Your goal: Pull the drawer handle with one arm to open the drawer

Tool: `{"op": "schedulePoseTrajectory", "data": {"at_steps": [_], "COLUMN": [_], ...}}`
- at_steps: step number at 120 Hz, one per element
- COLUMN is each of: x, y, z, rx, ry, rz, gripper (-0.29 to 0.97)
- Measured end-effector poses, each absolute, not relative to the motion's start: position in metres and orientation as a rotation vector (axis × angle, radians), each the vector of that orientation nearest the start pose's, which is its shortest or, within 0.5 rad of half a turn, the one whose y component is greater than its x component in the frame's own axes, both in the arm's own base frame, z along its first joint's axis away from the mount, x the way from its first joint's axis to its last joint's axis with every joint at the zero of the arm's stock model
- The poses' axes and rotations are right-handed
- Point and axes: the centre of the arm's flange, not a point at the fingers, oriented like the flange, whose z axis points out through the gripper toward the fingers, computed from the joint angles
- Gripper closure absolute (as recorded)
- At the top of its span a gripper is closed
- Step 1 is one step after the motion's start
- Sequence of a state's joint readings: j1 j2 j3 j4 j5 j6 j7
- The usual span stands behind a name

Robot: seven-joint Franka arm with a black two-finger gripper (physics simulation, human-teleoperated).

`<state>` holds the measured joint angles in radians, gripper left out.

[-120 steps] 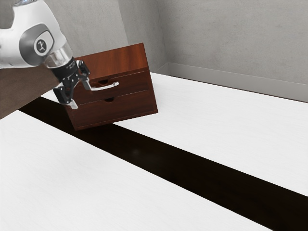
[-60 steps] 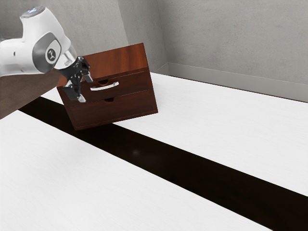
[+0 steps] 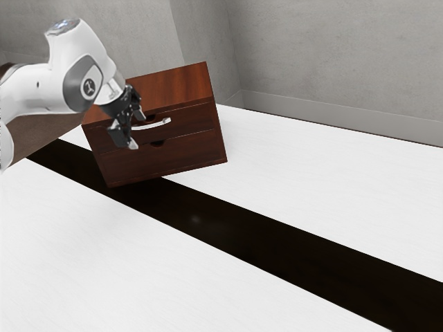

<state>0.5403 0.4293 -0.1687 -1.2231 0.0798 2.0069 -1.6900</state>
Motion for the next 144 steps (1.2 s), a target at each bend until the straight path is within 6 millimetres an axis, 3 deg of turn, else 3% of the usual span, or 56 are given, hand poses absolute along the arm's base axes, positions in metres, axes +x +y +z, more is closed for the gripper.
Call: {"op": "schedulePoseTrajectory", "data": {"at_steps": [77,109,144], "x": [0.664,0.665,0.656], "y": [0.292,0.289,0.275], "z": [0.55,0.546,0.539], "rx": [1.425,1.41,1.423], "ry": [2.487,2.48,2.488], "rz": [0.45,0.454,0.426], "gripper": [0.01,0.29,0.39]}}
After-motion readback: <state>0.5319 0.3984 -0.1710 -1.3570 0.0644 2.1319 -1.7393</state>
